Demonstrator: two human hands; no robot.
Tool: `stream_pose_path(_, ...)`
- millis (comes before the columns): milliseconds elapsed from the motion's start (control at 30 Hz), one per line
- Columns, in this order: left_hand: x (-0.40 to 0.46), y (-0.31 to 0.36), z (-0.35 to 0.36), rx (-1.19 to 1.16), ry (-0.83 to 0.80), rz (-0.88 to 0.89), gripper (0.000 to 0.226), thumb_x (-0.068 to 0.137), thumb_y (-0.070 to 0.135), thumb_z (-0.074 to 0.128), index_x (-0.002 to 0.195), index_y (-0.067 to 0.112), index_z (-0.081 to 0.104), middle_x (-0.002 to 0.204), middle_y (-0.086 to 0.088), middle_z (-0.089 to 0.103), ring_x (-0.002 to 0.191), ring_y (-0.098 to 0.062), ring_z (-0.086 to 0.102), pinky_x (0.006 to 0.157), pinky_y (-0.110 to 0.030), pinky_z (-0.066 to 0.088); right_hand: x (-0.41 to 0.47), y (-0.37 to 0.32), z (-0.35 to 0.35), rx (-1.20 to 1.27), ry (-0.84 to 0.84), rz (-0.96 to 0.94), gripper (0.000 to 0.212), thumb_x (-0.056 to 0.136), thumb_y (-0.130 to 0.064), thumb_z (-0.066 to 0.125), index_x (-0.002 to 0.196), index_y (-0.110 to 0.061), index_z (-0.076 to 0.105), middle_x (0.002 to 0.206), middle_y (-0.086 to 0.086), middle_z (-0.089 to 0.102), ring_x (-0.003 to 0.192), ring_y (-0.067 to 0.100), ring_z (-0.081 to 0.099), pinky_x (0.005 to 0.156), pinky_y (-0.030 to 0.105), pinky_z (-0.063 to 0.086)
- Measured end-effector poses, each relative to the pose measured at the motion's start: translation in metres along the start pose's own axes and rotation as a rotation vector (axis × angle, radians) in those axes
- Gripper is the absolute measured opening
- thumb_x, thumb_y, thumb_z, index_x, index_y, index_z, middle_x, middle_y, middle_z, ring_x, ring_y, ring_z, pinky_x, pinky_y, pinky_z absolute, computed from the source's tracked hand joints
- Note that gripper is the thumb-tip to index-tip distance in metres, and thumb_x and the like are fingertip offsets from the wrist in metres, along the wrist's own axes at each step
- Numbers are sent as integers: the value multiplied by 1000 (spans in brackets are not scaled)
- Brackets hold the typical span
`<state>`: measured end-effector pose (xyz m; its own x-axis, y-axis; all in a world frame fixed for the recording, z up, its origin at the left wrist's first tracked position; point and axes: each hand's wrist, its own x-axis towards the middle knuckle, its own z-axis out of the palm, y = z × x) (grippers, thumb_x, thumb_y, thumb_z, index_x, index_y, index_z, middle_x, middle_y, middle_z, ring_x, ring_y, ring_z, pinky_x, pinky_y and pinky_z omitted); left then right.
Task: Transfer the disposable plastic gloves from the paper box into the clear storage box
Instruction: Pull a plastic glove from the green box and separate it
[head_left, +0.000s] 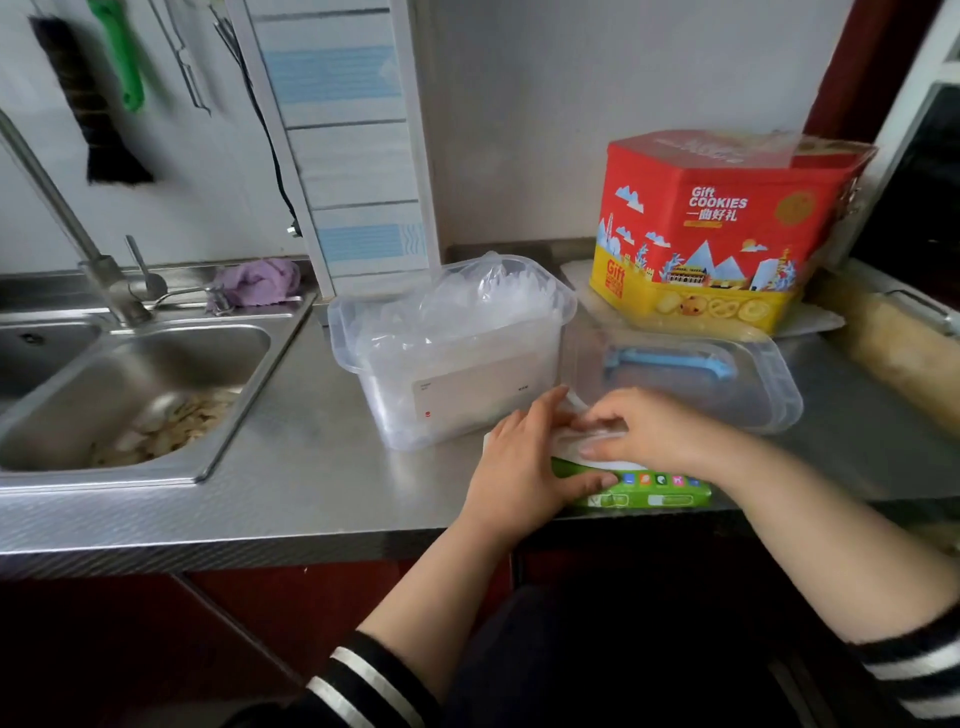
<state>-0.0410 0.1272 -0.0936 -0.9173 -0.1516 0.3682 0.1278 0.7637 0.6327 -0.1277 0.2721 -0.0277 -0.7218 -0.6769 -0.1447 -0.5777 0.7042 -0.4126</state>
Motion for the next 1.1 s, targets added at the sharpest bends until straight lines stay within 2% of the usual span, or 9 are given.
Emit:
stream_pose_path(167, -1, 2, 1, 10, 0, -4, 97, 67, 56, 80, 145, 22, 35, 126, 13, 61, 121, -14, 50, 106, -39, 35, -4, 3, 9, -23, 120, 14, 26, 82, -46, 70, 106, -37, 71, 102, -1, 59, 87, 18, 63, 72, 29, 50)
stream_pose_path(300, -2, 3, 2, -12, -6, -13, 97, 67, 56, 80, 145, 23, 34, 125, 16, 60, 120, -11, 50, 107, -39, 35, -6, -3, 13, -212, 197, -27, 23, 92, -44, 56, 108, -36, 69, 102, 2, 63, 99, 22, 61, 75, 28, 42)
stream_pose_path(400, -2, 2, 2, 10, -9, -8, 95, 68, 58, 78, 145, 23, 33, 127, 16, 59, 120, -11, 49, 108, -37, 33, -8, -5, 16, -292, 266, -28, 27, 96, -43, 49, 109, -30, 68, 101, 2, 69, 98, 24, 61, 77, 31, 45)
stream_pose_path(600, -2, 1, 2, 52, -28, -26, 96, 63, 73, 65, 142, 26, 36, 128, 11, 57, 118, -12, 49, 105, -36, 35, -9, -3, -19, 281, 390, 8, 17, 93, -26, 61, 90, -15, 73, 70, -4, 66, 66, 11, 59, 62, 24, 45)
stream_pose_path(700, -3, 0, 3, 55, -26, -19, 90, 66, 70, 67, 139, 27, 38, 126, 16, 57, 119, -10, 47, 106, -34, 34, -9, -4, -47, 430, 451, 16, 15, 94, -22, 59, 87, -16, 71, 74, 7, 68, 67, 18, 63, 67, 33, 56)
stream_pose_path(800, -2, 0, 3, 53, -32, -6, 94, 66, 70, 66, 143, 29, 33, 126, 18, 57, 120, -8, 46, 108, -33, 32, -8, -7, -78, 672, 539, 13, 13, 95, -19, 60, 85, -21, 68, 80, 8, 68, 63, 13, 64, 60, 25, 55)
stream_pose_path(900, -3, 0, 3, 62, -52, -10, 95, 66, 72, 63, 144, 29, 31, 126, 19, 55, 119, -8, 45, 107, -32, 32, -1, -11, -103, 709, 603, -28, 12, 95, -22, 60, 87, -21, 69, 74, -1, 65, 57, 1, 60, 62, 23, 52)
stream_pose_path(1000, -3, 1, 3, 71, -69, -9, 94, 65, 73, 59, 143, 30, 32, 126, 19, 54, 118, -9, 45, 106, -32, 32, 10, -23, -119, 802, 671, -111, 17, 97, -20, 56, 84, -17, 67, 71, 3, 59, 59, 7, 58, 57, 21, 51)
stream_pose_path(1100, -2, 2, 3, 79, -82, -14, 93, 67, 71, 62, 144, 30, 30, 128, 19, 53, 120, -11, 43, 107, -30, 29, 28, -43, -129, 618, 835, -279, 18, 98, -19, 55, 84, -20, 65, 66, -8, 56, 58, -2, 51, 63, 20, 44)
